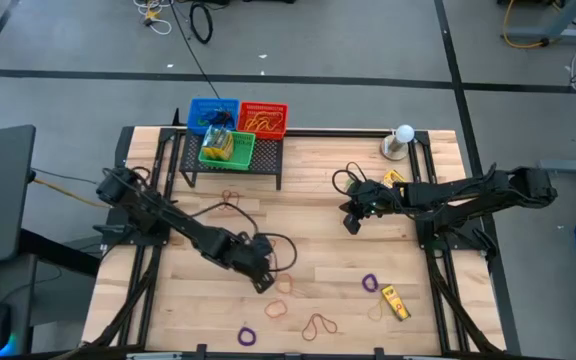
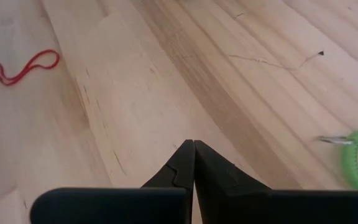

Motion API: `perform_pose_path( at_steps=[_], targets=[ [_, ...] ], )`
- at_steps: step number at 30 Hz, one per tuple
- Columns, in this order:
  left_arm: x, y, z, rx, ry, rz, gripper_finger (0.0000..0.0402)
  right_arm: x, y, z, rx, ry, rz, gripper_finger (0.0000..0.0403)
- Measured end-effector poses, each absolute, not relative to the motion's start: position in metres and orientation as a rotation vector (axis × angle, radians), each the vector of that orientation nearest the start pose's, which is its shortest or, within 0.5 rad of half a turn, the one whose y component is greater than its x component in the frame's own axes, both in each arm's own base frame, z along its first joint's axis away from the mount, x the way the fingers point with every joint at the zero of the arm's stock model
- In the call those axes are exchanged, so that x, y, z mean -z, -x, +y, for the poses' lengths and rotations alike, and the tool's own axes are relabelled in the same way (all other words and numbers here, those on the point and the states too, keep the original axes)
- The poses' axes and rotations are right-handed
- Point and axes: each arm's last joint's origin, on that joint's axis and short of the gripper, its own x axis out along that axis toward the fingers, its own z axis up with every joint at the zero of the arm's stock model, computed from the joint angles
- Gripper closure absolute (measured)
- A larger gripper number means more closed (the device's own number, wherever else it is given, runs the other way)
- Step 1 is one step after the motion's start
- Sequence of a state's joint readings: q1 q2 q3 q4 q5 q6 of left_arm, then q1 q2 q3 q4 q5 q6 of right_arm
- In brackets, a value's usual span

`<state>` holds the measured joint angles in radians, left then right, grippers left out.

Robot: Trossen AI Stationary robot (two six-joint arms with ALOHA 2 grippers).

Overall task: Pick & Place Office Desk Supplies
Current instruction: Put the red rubber band into the red bin

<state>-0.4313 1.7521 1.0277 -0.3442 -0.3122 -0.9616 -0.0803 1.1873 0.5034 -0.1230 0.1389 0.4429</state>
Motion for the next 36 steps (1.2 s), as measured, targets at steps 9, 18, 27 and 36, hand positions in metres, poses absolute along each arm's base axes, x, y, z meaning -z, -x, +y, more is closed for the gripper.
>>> perform_pose_path(
  at_steps=[9, 18, 27, 36],
  targets=[
    [-0.142, -0.339, -0.137, -0.508, 0.367, 1.108, 0.0281, -0.17, -0.215, -0.021, 0.356, -0.333, 0.761, 0.0392],
    [-0.133, -0.346, -0.135, -0.534, 0.476, 1.132, 0.029, -0.17, -0.215, -0.021, 0.343, -0.32, 0.764, 0.0392],
    [-0.134, -0.344, -0.122, -0.584, 0.459, 1.181, 0.0394, -0.17, -0.215, -0.021, 0.335, -0.3, 0.767, 0.0392],
    [-0.174, -0.336, -0.111, -0.517, 0.4, 1.131, 0.0398, -0.17, -0.215, -0.021, 0.339, -0.308, 0.765, 0.0392]
  ],
)
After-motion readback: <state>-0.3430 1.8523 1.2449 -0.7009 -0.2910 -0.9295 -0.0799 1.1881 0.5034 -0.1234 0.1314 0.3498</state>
